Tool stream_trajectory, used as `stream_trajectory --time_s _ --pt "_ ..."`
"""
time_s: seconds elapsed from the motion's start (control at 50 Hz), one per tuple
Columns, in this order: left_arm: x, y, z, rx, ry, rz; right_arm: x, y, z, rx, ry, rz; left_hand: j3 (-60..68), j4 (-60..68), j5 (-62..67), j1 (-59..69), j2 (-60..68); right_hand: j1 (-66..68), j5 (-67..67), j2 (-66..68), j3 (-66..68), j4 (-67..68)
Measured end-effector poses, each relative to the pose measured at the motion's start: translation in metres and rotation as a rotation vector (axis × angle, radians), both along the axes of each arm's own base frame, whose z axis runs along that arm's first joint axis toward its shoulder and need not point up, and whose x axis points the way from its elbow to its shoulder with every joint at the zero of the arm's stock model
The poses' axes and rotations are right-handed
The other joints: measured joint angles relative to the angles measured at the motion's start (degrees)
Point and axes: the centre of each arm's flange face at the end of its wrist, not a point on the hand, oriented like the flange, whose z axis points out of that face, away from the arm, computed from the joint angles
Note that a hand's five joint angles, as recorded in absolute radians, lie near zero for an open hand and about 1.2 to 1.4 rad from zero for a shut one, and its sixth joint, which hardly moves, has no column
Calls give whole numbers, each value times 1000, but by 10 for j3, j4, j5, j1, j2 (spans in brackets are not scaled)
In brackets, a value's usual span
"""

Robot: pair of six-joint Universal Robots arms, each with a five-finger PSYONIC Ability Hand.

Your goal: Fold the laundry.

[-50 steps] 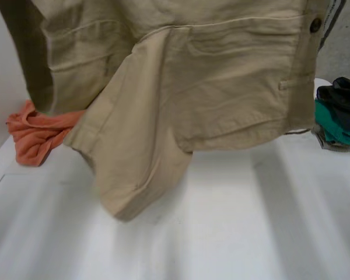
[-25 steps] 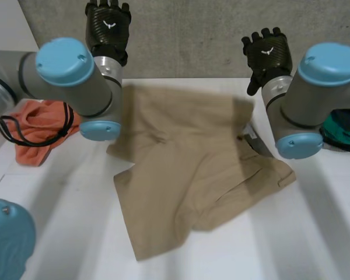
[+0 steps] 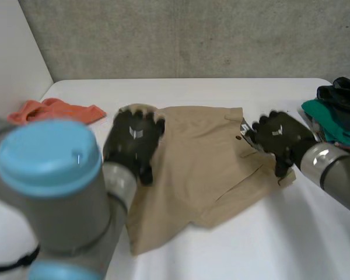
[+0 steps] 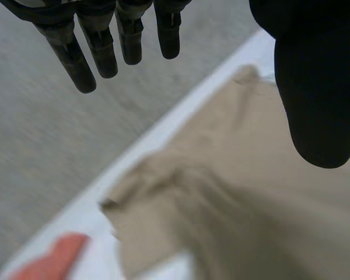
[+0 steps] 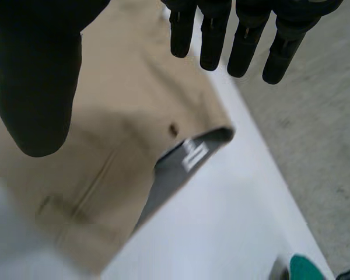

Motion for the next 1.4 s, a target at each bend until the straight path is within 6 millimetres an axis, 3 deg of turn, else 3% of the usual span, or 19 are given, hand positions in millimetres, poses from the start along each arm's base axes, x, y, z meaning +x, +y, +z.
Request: stream_trajectory --time_s 0.16,0.26,0.3,0.44,0.52,0.6,0.74,0.84,0.96,1.04,1.22,1.34,1.4 --pt "20 42 -45 209 -32 -12 -14 -14 -39 -5 63 75 1 1 2 0 1 142 131 146 138 134" --pt "24 51 -62 278 -52 -8 -13 -26 -56 -23 40 98 8 11 6 7 9 403 395 423 410 408" --pt "24 52 -66 290 -60 -6 -13 -29 -59 -29 37 98 19 26 24 25 24 436 457 484 474 471" --pt "24 53 -74 301 -81 -4 -14 -29 -65 -13 32 73 81 88 89 93 84 436 466 486 484 488" --pt "22 52 -79 291 -87 1 -18 -22 -69 27 33 35 184 191 191 202 187 436 466 486 484 488" --pt "19 49 -85 267 -80 14 -24 -17 -62 42 18 -16 352 358 355 355 360 436 466 486 484 488" --pt "19 45 -95 243 -100 39 -35 -12 -42 57 -42 -110 542 552 542 523 548 436 466 486 487 488" --pt "22 46 -87 213 -102 46 -39 2 -28 93 -48 -132 547 557 542 523 553 436 466 486 487 488" --pt "28 57 -50 137 -75 14 -41 32 -7 176 -11 -122 547 557 545 523 553 436 466 487 491 489" --pt "37 74 -30 101 -133 -39 -46 56 11 238 54 -110 547 557 545 523 553 436 466 487 491 490" --pt "61 123 -19 146 -326 -179 -67 103 32 356 258 -74 547 557 545 523 554 436 466 487 491 490" --pt "63 127 -16 152 -343 -191 -69 107 28 355 290 -53 548 557 545 523 554 436 466 487 491 490" --pt "52 110 -12 109 -291 -157 -67 94 22 321 271 -64 549 557 545 523 554 436 466 487 491 490"
